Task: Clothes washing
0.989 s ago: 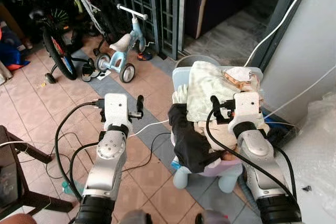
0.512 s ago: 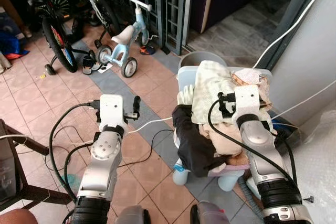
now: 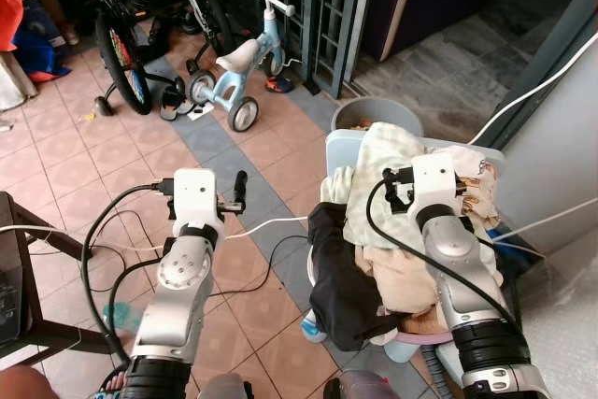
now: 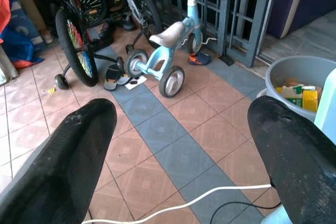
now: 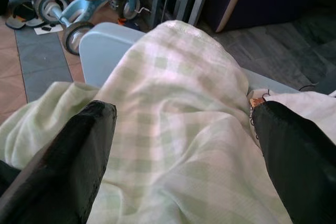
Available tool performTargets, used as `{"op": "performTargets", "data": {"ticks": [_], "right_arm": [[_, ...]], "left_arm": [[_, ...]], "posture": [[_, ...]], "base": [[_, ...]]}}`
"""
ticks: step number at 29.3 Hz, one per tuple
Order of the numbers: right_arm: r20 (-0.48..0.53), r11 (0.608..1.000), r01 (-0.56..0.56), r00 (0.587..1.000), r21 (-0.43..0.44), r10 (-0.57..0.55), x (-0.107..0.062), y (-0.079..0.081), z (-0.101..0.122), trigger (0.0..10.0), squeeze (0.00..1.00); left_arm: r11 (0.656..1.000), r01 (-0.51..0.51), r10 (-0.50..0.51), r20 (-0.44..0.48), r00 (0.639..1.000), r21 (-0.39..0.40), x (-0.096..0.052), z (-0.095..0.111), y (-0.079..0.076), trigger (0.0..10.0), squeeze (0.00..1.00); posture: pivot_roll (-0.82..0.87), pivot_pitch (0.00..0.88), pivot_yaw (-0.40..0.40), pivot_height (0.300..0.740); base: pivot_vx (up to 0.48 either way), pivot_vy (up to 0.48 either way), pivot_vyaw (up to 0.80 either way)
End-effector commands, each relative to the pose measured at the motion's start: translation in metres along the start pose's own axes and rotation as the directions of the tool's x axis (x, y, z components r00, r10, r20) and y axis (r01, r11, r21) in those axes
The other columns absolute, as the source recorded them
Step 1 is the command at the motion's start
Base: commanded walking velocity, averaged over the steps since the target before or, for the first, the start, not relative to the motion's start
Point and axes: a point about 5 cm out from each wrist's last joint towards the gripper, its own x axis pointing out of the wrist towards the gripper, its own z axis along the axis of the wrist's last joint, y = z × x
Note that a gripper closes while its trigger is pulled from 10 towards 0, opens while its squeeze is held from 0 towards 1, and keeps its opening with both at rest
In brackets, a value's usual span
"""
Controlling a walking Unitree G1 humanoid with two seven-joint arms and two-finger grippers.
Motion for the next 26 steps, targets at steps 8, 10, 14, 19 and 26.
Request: {"op": "performTargets", "data": {"ticks": [8, 10, 14, 19, 26], "right_arm": [[-0.143, 0.994, 0.045, 0.988, -0.100, -0.060, -0.001, -0.021, -0.026, 1.8, 0.00], [-0.165, 0.994, 0.043, 0.984, -0.103, -0.060, -0.002, -0.024, -0.028, 0.0, 0.00], [-0.233, 0.993, -0.019, 0.972, -0.115, -0.008, -0.006, -0.022, -0.039, 0.0, 0.00], [-0.279, 0.987, -0.076, 0.960, -0.141, 0.034, -0.009, -0.024, -0.048, 0.0, 0.00], [-0.284, 0.959, -0.181, 0.952, -0.218, 0.115, -0.010, -0.025, -0.045, 0.0, 0.00]], "left_arm": [[1.000, 0.010, -0.010, -0.013, 1.000, -0.019, -0.006, -0.001, -0.004, 10.0, 0.00], [1.000, 0.009, -0.009, -0.012, 1.000, -0.014, -0.006, -0.001, -0.004, 10.0, 0.00], [1.000, 0.011, -0.011, -0.014, 1.000, -0.005, -0.006, 0.000, -0.004, 10.0, 0.00], [1.000, 0.013, -0.013, -0.016, 1.000, -0.002, -0.005, 0.000, -0.003, 10.0, 0.00], [1.000, 0.024, -0.024, -0.023, 0.999, 0.014, 0.000, 0.002, -0.002, 10.0, 0.00]], "posture": [[0.00, 0.143, 0.032, 0.740], [0.00, 0.147, 0.033, 0.740], [0.00, 0.148, 0.033, 0.740], [0.00, 0.154, 0.032, 0.740], [0.00, 0.168, 0.060, 0.740]], "base": [[0.000, 0.000, 0.00], [0.000, 0.000, 0.00], [0.000, 0.000, 0.00], [0.000, 0.000, 0.00], [0.000, 0.000, 0.00]]}}
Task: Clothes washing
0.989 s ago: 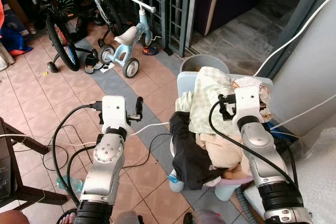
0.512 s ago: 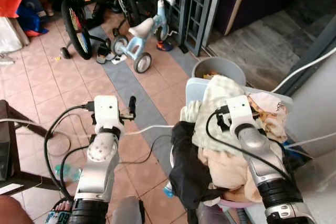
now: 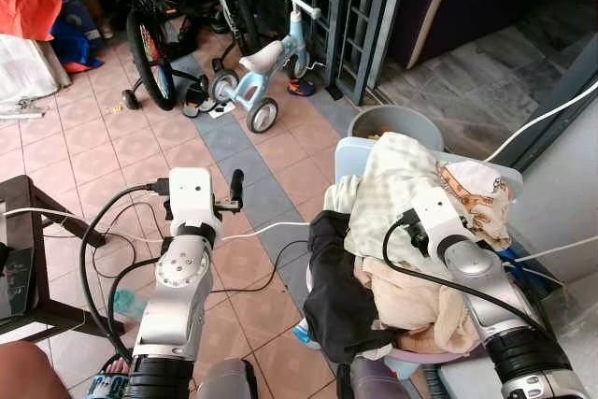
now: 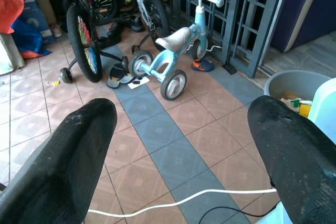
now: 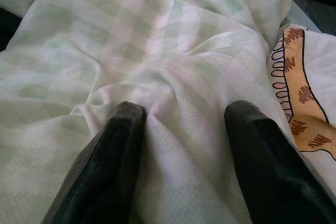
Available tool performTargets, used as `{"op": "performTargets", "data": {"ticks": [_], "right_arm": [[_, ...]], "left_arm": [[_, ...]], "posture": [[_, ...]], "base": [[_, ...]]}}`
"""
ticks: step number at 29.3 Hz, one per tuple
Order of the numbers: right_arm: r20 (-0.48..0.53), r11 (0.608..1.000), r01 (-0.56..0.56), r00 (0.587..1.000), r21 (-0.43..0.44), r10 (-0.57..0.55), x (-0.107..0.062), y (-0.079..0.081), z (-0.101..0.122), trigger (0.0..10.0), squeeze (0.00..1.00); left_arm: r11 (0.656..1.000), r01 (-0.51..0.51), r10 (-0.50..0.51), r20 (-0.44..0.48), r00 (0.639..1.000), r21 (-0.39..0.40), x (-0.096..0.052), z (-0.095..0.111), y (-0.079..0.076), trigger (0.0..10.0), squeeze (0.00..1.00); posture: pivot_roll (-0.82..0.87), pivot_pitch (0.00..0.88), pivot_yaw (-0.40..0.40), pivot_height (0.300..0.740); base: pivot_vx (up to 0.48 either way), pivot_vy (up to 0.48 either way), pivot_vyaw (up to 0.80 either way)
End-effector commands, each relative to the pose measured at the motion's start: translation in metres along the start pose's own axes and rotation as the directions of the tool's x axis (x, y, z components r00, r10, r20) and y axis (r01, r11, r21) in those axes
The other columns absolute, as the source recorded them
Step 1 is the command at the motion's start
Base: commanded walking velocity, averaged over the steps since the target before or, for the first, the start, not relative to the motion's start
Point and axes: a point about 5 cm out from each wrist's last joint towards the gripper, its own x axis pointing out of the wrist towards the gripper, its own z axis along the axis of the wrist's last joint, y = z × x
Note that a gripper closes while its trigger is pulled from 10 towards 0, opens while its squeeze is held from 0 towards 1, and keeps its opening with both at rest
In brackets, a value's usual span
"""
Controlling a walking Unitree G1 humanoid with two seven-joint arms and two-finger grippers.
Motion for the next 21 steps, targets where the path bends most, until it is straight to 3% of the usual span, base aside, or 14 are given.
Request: {"op": "performTargets", "data": {"ticks": [1, 11, 21], "right_arm": [[0.015, 0.999, -0.043, 0.999, -0.013, 0.043, 0.000, 0.005, 0.005, 0.0, 0.00], [0.013, 0.981, -0.183, 0.983, -0.071, 0.184, -0.001, 0.022, 0.009, 0.0, 0.00], [-0.013, 0.969, -0.224, 0.975, -0.107, 0.224, -0.007, 0.031, -0.003, 0.0, 0.00]], "left_arm": [[1.000, 0.003, -0.002, -0.020, 1.000, 0.013, 0.001, -0.002, 0.002, 10.0, 0.00], [0.999, 0.029, -0.029, -0.034, 0.999, 0.016, 0.004, -0.002, -0.002, 10.0, 0.00], [1.000, 0.031, -0.031, -0.073, 0.997, 0.000, -0.003, -0.011, -0.006, 10.0, 0.00]], "posture": [[0.00, 0.168, 0.060, 0.740], [-0.02, 0.168, 0.065, 0.740], [-0.02, 0.164, 0.047, 0.740]], "base": [[0.000, 0.000, 0.00], [0.000, 0.000, 0.00], [0.000, 0.000, 0.00]]}}
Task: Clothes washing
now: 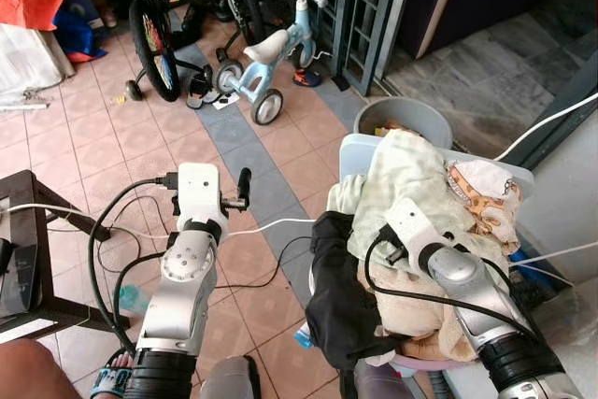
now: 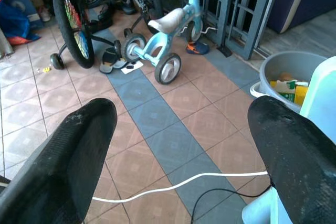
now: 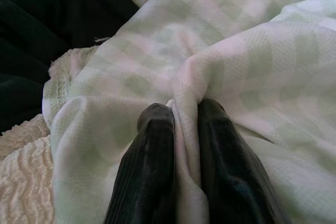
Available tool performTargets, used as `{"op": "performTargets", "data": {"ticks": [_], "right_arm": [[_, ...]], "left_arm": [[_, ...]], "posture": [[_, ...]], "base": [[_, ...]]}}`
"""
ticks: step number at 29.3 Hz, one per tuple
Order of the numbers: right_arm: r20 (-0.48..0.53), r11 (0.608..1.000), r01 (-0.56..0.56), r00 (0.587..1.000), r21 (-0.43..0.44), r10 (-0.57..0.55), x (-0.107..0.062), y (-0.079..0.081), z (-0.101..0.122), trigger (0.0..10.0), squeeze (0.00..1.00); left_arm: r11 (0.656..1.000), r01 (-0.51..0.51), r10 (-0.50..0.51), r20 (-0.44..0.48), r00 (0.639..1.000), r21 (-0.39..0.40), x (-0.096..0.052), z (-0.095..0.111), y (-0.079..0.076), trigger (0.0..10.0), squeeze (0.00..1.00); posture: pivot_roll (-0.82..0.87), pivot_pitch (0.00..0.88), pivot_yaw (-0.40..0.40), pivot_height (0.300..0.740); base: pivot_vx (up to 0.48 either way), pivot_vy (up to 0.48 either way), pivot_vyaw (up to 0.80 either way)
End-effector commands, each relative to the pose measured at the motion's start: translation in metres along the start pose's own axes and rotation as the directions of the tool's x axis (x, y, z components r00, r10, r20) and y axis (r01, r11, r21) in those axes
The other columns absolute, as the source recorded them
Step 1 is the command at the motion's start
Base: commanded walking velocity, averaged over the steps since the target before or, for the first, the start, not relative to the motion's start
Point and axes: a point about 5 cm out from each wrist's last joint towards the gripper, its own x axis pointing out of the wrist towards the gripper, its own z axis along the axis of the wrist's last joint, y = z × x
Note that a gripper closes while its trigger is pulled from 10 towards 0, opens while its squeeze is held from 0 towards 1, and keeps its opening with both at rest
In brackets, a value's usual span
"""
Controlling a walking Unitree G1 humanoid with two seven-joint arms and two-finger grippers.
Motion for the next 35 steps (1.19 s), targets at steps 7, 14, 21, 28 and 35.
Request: {"op": "performTargets", "data": {"ticks": [7, 14, 21, 28, 35], "right_arm": [[0.032, 1.000, 0.029, 0.999, -0.007, -0.028, -0.003, -0.002, 0.003, 0.0, 0.00], [0.139, 0.955, 0.198, 0.963, 0.222, -0.232, -0.005, -0.021, 0.026, 0.0, 0.00], [0.458, 0.866, 0.131, 0.805, 0.483, -0.378, -0.027, -0.032, 0.086, 0.0, 0.00], [0.501, 0.847, 0.145, 0.750, 0.511, -0.431, -0.033, -0.037, 0.096, 0.0, 0.00], [0.498, 0.840, 0.159, 0.743, 0.518, -0.447, -0.034, -0.041, 0.095, 0.0, 0.00]], "left_arm": [[0.999, -0.032, 0.032, -0.012, 0.999, 0.000, 0.001, -0.002, -0.003, 10.0, 0.00], [0.999, -0.033, 0.033, -0.009, 0.999, 0.006, 0.002, -0.002, -0.005, 10.0, 0.00], [0.999, -0.033, 0.033, -0.005, 0.999, 0.014, 0.005, -0.003, -0.006, 10.0, 0.00], [1.000, -0.023, 0.023, 0.005, 1.000, 0.011, 0.008, -0.001, -0.009, 10.0, 0.00], [1.000, -0.019, 0.019, 0.002, 1.000, 0.010, 0.009, -0.002, -0.009, 10.0, 0.00]], "posture": [[-0.02, 0.151, 0.034, 0.740], [-0.02, 0.130, 0.027, 0.740], [-0.03, 0.100, 0.030, 0.740], [-0.03, 0.098, 0.038, 0.740], [-0.03, 0.097, 0.040, 0.740]], "base": [[0.000, 0.000, 0.00], [0.000, 0.000, 0.00], [0.000, 0.000, 0.00], [0.000, 0.000, 0.00], [-0.034, 0.000, 0.00]]}}
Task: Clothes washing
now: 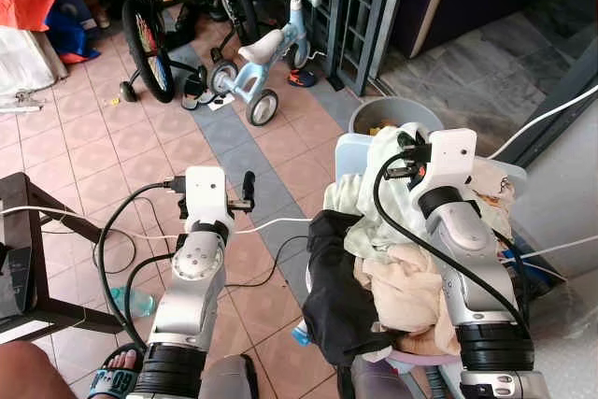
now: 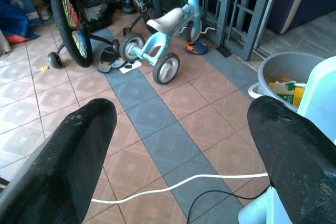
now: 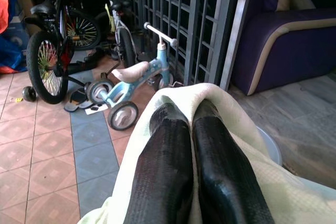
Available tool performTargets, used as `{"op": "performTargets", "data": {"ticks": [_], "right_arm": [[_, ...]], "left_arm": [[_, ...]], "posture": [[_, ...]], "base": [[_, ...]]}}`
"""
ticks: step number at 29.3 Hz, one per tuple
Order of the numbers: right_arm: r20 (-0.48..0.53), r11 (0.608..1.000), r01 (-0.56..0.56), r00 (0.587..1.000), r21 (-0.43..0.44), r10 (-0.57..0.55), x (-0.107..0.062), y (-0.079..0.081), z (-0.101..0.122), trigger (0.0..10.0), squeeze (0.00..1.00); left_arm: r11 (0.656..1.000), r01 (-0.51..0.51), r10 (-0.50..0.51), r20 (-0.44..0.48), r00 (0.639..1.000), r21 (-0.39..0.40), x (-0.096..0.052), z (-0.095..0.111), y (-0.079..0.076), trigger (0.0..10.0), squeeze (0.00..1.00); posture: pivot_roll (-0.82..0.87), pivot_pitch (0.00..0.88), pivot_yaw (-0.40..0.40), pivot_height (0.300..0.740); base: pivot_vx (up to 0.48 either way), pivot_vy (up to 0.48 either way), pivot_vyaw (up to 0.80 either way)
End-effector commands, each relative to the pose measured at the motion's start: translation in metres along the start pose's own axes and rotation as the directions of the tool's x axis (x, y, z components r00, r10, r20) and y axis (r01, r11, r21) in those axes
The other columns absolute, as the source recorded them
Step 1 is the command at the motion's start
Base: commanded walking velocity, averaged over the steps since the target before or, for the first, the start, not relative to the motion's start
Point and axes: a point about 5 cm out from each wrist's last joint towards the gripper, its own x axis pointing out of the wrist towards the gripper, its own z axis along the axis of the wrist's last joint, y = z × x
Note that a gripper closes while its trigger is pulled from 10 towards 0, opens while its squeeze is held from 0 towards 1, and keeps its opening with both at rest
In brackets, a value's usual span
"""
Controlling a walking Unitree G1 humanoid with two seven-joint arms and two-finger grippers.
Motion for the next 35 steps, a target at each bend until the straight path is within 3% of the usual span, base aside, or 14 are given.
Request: {"op": "performTargets", "data": {"ticks": [1, 10, 28, 35], "right_arm": [[0.026, 1.000, 0.014, 1.000, 0.003, -0.014, 0.001, -0.002, 0.004, 0.0, 0.00], [0.032, 1.000, 0.019, 0.999, 0.001, -0.019, 0.004, -0.003, 0.005, 0.0, 0.00], [0.040, 1.000, 0.019, 0.999, -0.004, -0.018, 0.006, -0.003, 0.006, 0.0, 0.00], [0.097, 0.998, 0.065, 0.993, -0.016, -0.063, 0.014, -0.015, 0.019, 0.0, 0.00]], "left_arm": [[1.000, -0.003, 0.003, -0.003, 1.000, 0.012, 0.001, -0.001, 0.000, 10.0, 0.00], [1.000, -0.002, 0.002, 0.001, 1.000, 0.012, 0.001, -0.001, 0.000, 10.0, 0.00], [1.000, 0.001, -0.001, 0.000, 1.000, 0.011, 0.001, -0.001, 0.000, 10.0, 0.00], [1.000, 0.007, -0.007, 0.021, 1.000, -0.003, 0.002, 0.002, -0.001, 10.0, 0.00]], "posture": [[-0.03, 0.096, 0.040, 0.740], [-0.03, 0.098, 0.040, 0.740], [-0.03, 0.102, 0.043, 0.740], [-0.04, 0.100, 0.043, 0.740]], "base": [[0.000, 0.000, 0.00], [-0.107, 0.000, 0.00], [-0.286, -0.319, 0.00], [0.000, -0.043, 0.00]]}}
